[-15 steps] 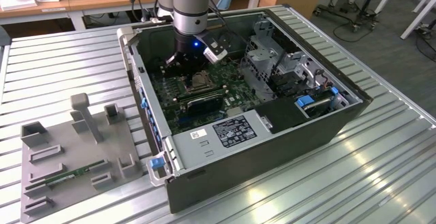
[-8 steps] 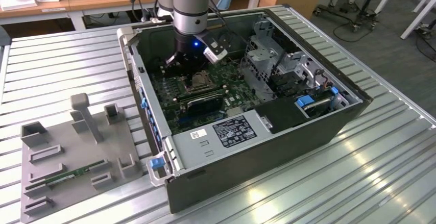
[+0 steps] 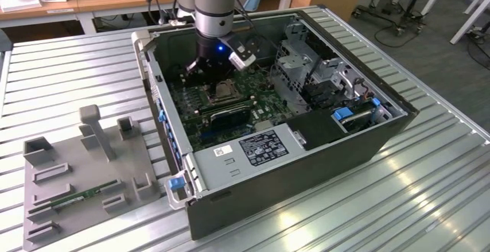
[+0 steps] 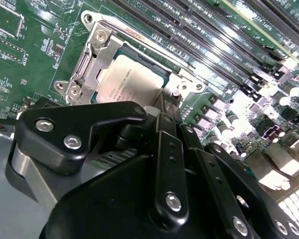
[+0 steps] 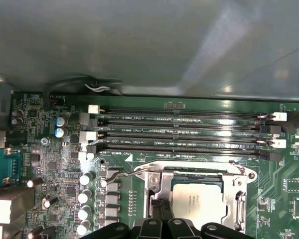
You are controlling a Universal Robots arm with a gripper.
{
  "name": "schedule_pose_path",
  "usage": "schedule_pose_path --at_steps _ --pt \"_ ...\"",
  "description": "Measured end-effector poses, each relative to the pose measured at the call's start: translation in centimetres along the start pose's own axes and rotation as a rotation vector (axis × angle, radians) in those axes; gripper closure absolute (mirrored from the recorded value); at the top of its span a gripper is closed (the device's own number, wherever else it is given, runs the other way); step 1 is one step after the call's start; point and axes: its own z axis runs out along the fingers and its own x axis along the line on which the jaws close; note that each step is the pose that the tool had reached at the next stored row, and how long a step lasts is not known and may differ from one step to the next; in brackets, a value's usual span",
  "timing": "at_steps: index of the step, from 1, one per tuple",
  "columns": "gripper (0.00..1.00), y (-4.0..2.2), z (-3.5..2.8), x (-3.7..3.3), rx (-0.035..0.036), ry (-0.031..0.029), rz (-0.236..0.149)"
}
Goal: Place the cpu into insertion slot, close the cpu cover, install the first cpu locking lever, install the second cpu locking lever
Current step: 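Close the cpu cover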
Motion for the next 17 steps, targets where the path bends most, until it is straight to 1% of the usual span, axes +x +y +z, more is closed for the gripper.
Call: schedule_pose_path --at_steps 4,13,17 --pt "0.89 0.0 -0.23 0.0 0.0002 0.0001 0.0" --pt "0.89 -0.01 -0.28 0.01 -0.0002 0.0002 -0.006" --pt "0.89 0.0 -0.93 0.01 -0.0003 0.0002 -0.007"
